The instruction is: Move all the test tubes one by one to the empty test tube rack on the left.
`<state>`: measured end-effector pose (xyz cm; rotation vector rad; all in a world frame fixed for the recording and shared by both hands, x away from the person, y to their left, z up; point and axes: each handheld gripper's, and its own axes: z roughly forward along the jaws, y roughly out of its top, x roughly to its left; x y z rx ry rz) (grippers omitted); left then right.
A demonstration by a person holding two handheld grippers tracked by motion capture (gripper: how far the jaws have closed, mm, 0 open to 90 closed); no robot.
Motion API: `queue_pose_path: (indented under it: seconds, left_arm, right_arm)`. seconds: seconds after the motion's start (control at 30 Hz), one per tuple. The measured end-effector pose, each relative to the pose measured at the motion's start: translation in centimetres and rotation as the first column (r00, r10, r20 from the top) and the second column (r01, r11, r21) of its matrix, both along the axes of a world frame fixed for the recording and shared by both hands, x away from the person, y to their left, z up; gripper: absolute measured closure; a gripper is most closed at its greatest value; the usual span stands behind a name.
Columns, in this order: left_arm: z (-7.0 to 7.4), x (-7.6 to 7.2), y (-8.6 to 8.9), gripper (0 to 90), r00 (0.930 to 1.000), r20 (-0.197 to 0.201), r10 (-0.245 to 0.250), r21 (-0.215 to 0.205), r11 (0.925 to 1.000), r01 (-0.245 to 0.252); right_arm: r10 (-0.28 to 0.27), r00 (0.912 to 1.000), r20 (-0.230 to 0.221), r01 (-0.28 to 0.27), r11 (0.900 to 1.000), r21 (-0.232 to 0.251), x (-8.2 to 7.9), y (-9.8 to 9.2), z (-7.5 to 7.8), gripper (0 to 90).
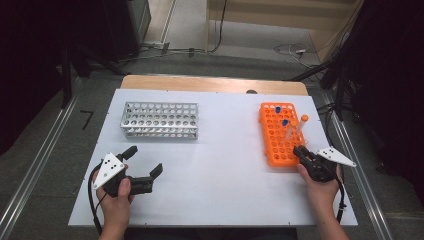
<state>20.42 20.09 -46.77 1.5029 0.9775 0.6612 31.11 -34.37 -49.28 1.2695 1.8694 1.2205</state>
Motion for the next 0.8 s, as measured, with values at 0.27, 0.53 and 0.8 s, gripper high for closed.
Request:
queue_pose_path:
  seconds: [0.27,0.53,0.8]
  left_arm:
    - [0.2,0.0,-0.5,0.0,0.9999,-0.002,-0.012,0.017,0.9998,0.012]
    - [0.7,0.0,-1.1,0.0,0.9993,-0.021,-0.031,0.004,0.9995,0.031]
    - [1.3,0.0,-2.4,0.2,0.9961,-0.048,-0.074,-0.012,0.9972,0.074]
  right_arm:
    - [-0.007,0.9994,0.035,0.005,0.999,0.034,-0.9,-0.5,2.2,73.9]
    - [0.012,0.9978,0.066,-0.013,1.0,0.008,-2.5,0.0,4.3,74.0]
    - [0.122,0.9907,0.059,-0.122,0.992,-0.004,-3.9,2.7,5.2,74.0]
